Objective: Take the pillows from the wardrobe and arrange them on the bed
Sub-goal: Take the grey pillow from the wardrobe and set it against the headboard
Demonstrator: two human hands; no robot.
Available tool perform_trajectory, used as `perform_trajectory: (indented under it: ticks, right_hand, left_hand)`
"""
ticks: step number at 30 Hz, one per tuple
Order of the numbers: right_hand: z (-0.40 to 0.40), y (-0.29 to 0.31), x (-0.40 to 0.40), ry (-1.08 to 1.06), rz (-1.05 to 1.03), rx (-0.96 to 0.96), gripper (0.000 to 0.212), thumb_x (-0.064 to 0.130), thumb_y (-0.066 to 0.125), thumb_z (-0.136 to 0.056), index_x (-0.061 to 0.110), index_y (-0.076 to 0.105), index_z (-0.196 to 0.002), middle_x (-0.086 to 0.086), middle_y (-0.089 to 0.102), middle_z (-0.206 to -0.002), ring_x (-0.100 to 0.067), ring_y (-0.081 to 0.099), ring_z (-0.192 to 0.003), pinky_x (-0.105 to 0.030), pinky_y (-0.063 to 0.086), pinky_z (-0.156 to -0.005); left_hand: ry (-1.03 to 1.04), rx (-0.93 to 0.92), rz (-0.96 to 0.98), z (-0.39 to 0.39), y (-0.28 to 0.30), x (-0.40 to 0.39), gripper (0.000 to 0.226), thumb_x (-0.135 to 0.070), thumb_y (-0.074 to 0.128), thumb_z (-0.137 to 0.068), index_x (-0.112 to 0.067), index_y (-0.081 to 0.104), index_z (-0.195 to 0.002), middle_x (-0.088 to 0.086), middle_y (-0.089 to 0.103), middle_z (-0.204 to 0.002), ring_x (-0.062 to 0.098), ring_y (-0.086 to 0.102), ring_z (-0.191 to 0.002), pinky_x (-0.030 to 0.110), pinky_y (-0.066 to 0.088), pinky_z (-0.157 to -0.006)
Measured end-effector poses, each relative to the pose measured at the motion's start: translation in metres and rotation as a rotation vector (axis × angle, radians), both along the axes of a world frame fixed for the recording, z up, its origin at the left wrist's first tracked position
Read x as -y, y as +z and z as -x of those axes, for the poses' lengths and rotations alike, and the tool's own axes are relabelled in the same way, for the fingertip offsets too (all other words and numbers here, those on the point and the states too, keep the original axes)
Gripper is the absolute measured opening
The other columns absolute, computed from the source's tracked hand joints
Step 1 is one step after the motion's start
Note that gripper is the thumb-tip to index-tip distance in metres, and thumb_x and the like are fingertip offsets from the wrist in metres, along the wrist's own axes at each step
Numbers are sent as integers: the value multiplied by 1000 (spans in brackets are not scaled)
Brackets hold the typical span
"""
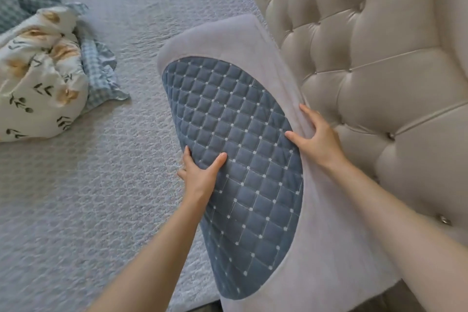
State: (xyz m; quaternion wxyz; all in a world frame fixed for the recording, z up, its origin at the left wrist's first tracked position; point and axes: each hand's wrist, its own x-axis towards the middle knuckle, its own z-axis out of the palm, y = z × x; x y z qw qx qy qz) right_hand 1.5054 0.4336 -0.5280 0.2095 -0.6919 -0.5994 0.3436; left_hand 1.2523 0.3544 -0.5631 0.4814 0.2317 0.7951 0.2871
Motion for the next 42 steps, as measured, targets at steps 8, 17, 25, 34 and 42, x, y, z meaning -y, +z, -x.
perform_trajectory:
  ticks: [8,17,25,34,42]
  right_hand:
    - [2,-66,-51,388,61,142,72,31,74,-79,23,43,-143,-5,32,-155,-23,25,-143,-36,18,-117]
    - [-13,-112,16,109,119,393,91,59,61,-81,24,15,-151,-6,9,-161,-30,9,-147,-46,14,-118]
    - [-36,-108,75,-399,428,153,98,68,65,-71,9,32,-142,-20,42,-143,-37,43,-129,-47,36,-105]
    - [-38,-98,83,-407,313,80,84,61,71,-70,20,37,-136,-8,46,-140,-34,43,-127,-56,32,-105]
    - [-65,-77,41,-361,151,51,78,39,74,-78,18,36,-143,-8,41,-147,-29,39,-134,-46,30,-111]
  left_hand:
    - [-145,9,-70,17,-70,-48,100,-49,78,-75,-33,19,-154,6,26,-154,24,42,-128,47,34,-112]
    - [-129,196,77,13,-109,10,99,-50,70,-83,-29,7,-157,0,20,-162,27,29,-145,54,28,-115]
    - [78,331,238,2,-109,19,104,-59,71,-77,-37,3,-153,3,27,-159,36,33,-140,64,31,-105]
    - [217,470,82,-23,-118,18,122,-54,90,-45,-43,23,-147,-2,49,-141,26,54,-121,55,45,-103]
    - [100,463,-80,-46,-113,-39,117,-42,93,-51,-38,29,-149,-5,52,-140,22,55,-123,51,46,-103]
